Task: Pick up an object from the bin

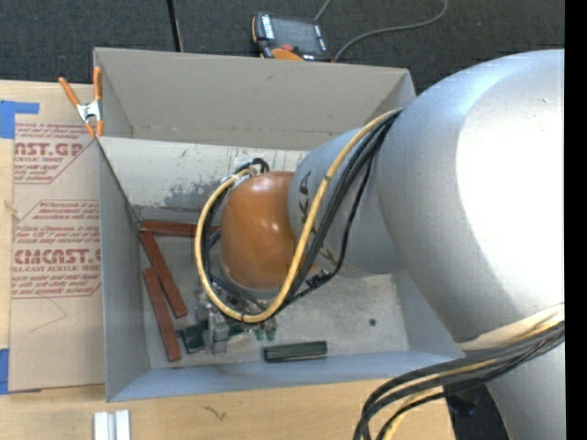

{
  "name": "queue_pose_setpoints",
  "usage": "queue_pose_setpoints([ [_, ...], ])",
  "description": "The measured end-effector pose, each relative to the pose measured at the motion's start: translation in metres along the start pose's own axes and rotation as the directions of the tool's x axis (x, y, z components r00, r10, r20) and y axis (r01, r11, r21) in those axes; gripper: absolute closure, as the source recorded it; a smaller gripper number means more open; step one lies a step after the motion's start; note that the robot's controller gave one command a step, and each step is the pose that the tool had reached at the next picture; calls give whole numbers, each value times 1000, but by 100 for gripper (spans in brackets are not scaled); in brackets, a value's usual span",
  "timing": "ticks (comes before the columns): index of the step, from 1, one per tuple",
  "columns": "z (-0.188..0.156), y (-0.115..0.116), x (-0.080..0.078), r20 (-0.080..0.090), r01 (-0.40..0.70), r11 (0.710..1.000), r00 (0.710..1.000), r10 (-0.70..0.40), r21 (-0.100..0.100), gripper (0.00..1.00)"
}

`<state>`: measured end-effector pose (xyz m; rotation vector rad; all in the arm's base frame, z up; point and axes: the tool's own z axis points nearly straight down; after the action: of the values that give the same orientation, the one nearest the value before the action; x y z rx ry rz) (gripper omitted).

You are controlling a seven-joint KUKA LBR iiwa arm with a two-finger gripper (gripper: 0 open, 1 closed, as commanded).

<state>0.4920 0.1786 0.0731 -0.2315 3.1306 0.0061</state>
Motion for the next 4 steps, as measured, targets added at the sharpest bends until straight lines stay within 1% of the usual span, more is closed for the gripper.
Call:
queue_pose_setpoints([
  [1, -138, -24, -12, 7, 45, 999, 999, -45, 3, 100],
  [2, -133, -24, -11, -1, 46, 999, 999, -46, 2, 0],
  [3, 3, -45, 13, 4, 140, 990, 990, -140, 3, 0],
  [4, -1, -44, 13, -2, 141, 990, 990, -141, 2, 100],
])
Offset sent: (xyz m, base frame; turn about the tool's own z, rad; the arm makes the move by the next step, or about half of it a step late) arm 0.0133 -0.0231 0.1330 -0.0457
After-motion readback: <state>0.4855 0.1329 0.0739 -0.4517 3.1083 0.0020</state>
